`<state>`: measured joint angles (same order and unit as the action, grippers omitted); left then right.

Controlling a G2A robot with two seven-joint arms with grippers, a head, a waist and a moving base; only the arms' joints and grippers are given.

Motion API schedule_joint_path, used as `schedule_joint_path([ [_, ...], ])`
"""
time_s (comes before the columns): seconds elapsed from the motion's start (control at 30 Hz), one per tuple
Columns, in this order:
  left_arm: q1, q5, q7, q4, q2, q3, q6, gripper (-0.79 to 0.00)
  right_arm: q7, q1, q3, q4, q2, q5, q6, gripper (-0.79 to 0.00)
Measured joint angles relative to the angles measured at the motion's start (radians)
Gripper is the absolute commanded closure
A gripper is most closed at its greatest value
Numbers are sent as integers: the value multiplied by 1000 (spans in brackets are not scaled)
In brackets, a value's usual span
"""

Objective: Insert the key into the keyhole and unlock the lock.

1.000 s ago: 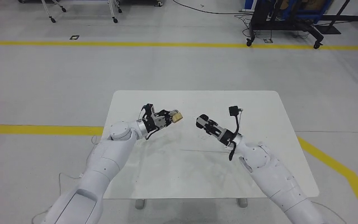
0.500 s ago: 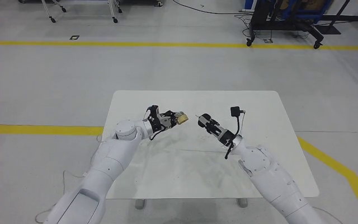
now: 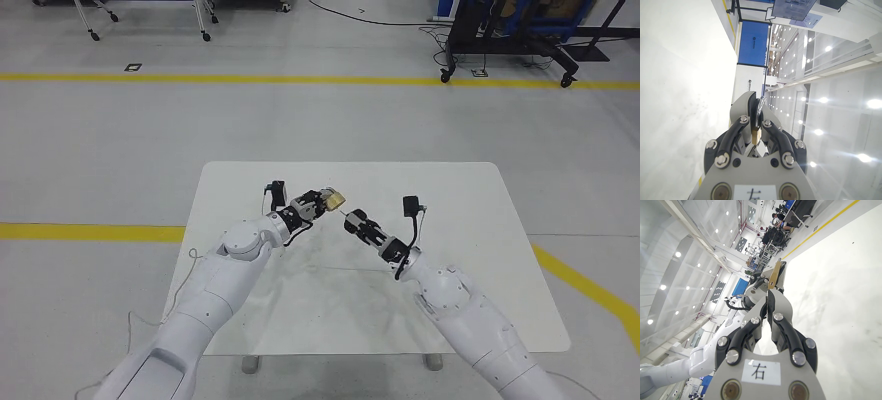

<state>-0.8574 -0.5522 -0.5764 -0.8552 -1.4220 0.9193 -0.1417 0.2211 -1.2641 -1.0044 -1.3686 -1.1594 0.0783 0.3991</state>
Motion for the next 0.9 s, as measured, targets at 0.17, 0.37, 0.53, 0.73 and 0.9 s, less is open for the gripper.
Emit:
schedule_joint_path([
  [0.17, 0, 39, 20, -10, 2, 8, -5, 0, 16, 8, -7, 10, -6, 32, 10, 0],
  [0.37, -6, 62, 22, -19, 4, 22, 0, 0, 50, 20, 0, 21, -15, 57, 0, 0],
  [0.53, -5, 87, 11, -26, 4, 26, 10, 0, 68, 36, 3, 49, -25, 87, -6, 0],
  [0.73, -8, 98, 7, -38, 1, 27, 18, 0, 33, 46, 4, 67, -35, 72, -26, 0],
  [0.9, -9, 116, 19, -41, -3, 24, 17, 0, 27, 49, 6, 74, -42, 73, -31, 0],
])
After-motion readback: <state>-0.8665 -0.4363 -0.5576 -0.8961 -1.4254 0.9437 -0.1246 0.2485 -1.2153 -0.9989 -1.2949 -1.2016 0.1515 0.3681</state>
